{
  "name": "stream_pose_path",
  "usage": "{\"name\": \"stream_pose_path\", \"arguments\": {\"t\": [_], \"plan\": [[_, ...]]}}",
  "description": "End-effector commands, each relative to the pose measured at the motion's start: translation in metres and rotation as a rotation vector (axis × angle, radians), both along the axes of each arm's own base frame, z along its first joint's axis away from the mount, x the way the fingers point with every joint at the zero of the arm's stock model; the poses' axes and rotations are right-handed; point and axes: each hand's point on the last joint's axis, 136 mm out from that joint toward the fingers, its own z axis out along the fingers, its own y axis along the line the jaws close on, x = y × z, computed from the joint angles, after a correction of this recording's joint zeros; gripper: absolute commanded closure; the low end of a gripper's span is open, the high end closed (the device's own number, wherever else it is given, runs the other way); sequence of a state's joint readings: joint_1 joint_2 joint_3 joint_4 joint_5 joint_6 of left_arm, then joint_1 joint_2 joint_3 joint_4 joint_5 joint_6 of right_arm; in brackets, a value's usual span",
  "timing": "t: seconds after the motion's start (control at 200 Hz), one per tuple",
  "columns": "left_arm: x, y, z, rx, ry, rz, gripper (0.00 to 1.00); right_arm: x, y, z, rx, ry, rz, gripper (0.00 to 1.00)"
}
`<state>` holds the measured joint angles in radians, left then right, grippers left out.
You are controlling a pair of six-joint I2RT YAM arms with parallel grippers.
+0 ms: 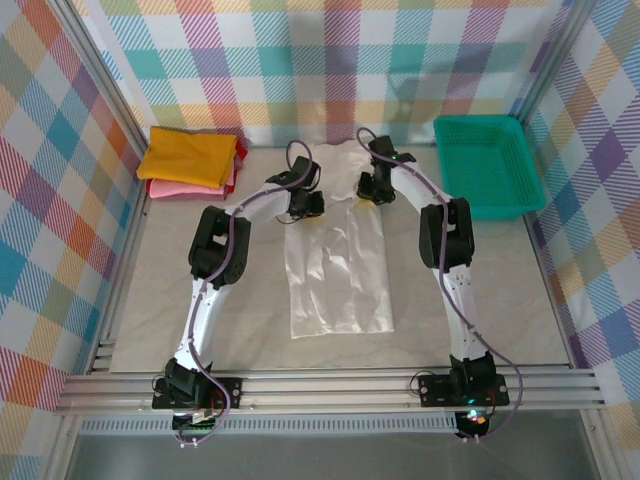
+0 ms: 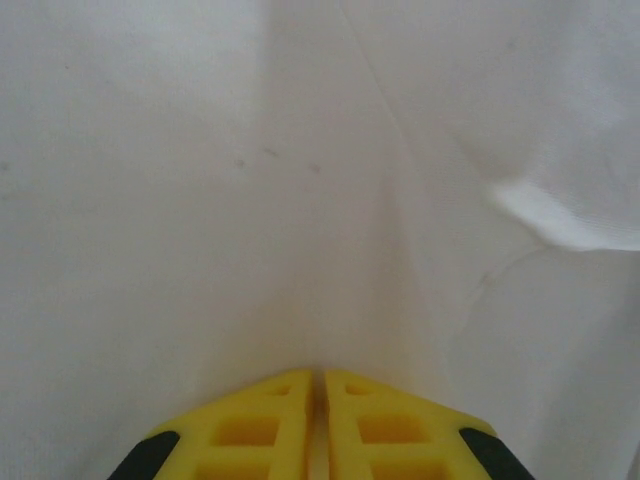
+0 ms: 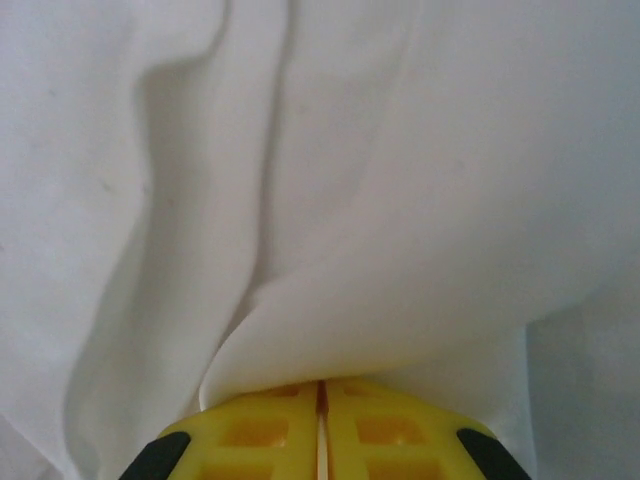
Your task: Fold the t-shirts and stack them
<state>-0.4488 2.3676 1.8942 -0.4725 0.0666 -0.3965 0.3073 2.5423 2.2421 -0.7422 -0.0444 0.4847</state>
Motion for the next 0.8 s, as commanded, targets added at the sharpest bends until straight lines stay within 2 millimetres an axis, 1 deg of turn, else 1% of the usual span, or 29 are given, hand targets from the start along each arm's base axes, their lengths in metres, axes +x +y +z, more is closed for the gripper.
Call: {"name": "stream_pose_path", "arguments": {"t": [0.0,0.125,0.19,0.265,0.32,0.35,0.365,0.39,0.425,0.46,0.465,0.485,0.515,0.53,0.535,0.56,0.565,0.58,0.59,0.62,0.63,0.635,0.66,0.68,0.695,0.715,0.735,0.77,0.795], "plan": [[-0.001,0.012,-0.033,0.044,0.062,0.046,0.87,-0.012,-0.007,-0.025,-0.046,0.104,-0.001,0.89],[0.01,0.023,-0.023,0.085,0.024,0.052,0.87,-0.021,-0.009,-0.005,-0.032,0.094,-0.027,0.88],[0.016,0.029,-0.012,0.104,-0.005,0.052,0.84,-0.03,-0.009,0.009,-0.012,0.087,-0.034,0.87],[0.02,0.034,0.005,0.123,-0.031,0.05,0.8,-0.043,-0.006,0.027,0.032,0.069,-0.032,0.82],[0.021,0.035,0.025,0.126,-0.067,0.042,0.78,-0.053,-0.003,0.043,0.063,0.04,-0.023,0.8],[0.021,0.036,0.038,0.12,-0.088,0.038,0.75,-0.058,-0.003,0.051,0.081,0.029,-0.015,0.79],[0.02,0.036,0.043,0.118,-0.096,0.038,0.72,-0.061,-0.002,0.059,0.091,0.016,-0.01,0.78],[0.019,0.037,0.056,0.112,-0.114,0.04,0.68,-0.066,-0.002,0.068,0.1,0.006,0.0,0.76],[0.015,0.038,0.071,0.101,-0.132,0.04,0.65,-0.074,-0.002,0.08,0.113,-0.009,0.016,0.74],[0.009,0.038,0.094,0.076,-0.166,0.042,0.62,-0.083,-0.002,0.09,0.131,-0.024,0.03,0.73],[0.007,0.038,0.093,0.075,-0.163,0.042,0.62,-0.084,-0.003,0.091,0.133,-0.025,0.031,0.73],[0.003,0.038,0.106,0.056,-0.183,0.042,0.6,-0.089,-0.003,0.098,0.143,-0.035,0.035,0.72],[-0.008,0.038,0.12,0.027,-0.199,0.04,0.58,-0.099,-0.006,0.103,0.151,-0.041,0.042,0.72],[-0.013,0.039,0.126,0.013,-0.207,0.04,0.57,-0.105,-0.006,0.106,0.155,-0.044,0.046,0.71],[-0.015,0.039,0.125,0.013,-0.204,0.041,0.57,-0.107,-0.007,0.107,0.156,-0.045,0.048,0.71],[-0.026,0.042,0.137,-0.006,-0.219,0.048,0.57,-0.117,-0.008,0.111,0.17,-0.051,0.056,0.71],[-0.027,0.042,0.141,-0.012,-0.228,0.05,0.57,-0.119,-0.008,0.109,0.172,-0.046,0.056,0.71],[-0.034,0.045,0.14,-0.015,-0.226,0.056,0.57,-0.126,-0.008,0.112,0.184,-0.051,0.062,0.71],[-0.038,0.047,0.148,-0.025,-0.239,0.062,0.57,-0.131,-0.008,0.113,0.191,-0.054,0.065,0.7],[-0.055,0.054,0.15,-0.04,-0.239,0.076,0.57,-0.145,-0.01,0.116,0.214,-0.061,0.069,0.7],[-0.06,0.055,0.151,-0.05,-0.238,0.081,0.56,-0.151,-0.011,0.113,0.22,-0.056,0.069,0.7],[-0.063,0.056,0.147,-0.052,-0.228,0.083,0.56,-0.154,-0.011,0.111,0.222,-0.05,0.07,0.7],[-0.077,0.06,0.153,-0.082,-0.236,0.092,0.56,-0.169,-0.012,0.109,0.245,-0.043,0.069,0.7],[-0.09,0.063,0.144,-0.094,-0.212,0.097,0.56,-0.181,-0.012,0.108,0.268,-0.04,0.07,0.69],[-0.1,0.065,0.144,-0.113,-0.208,0.096,0.56,-0.19,-0.012,0.106,0.284,-0.035,0.073,0.69],[-0.114,0.066,0.14,-0.131,-0.196,0.092,0.55,-0.202,-0.012,0.102,0.301,-0.026,0.08,0.68],[-0.127,0.067,0.134,-0.143,-0.18,0.082,0.54,-0.214,-0.012,0.103,0.312,-0.028,0.089,0.68],[-0.151,0.07,0.128,-0.153,-0.155,0.069,0.52,-0.238,-0.016,0.094,0.298,0.004,0.094,0.66],[-0.17,0.075,0.115,-0.141,-0.117,0.067,0.51,-0.253,-0.02,0.089,0.279,0.02,0.093,0.66]]}}
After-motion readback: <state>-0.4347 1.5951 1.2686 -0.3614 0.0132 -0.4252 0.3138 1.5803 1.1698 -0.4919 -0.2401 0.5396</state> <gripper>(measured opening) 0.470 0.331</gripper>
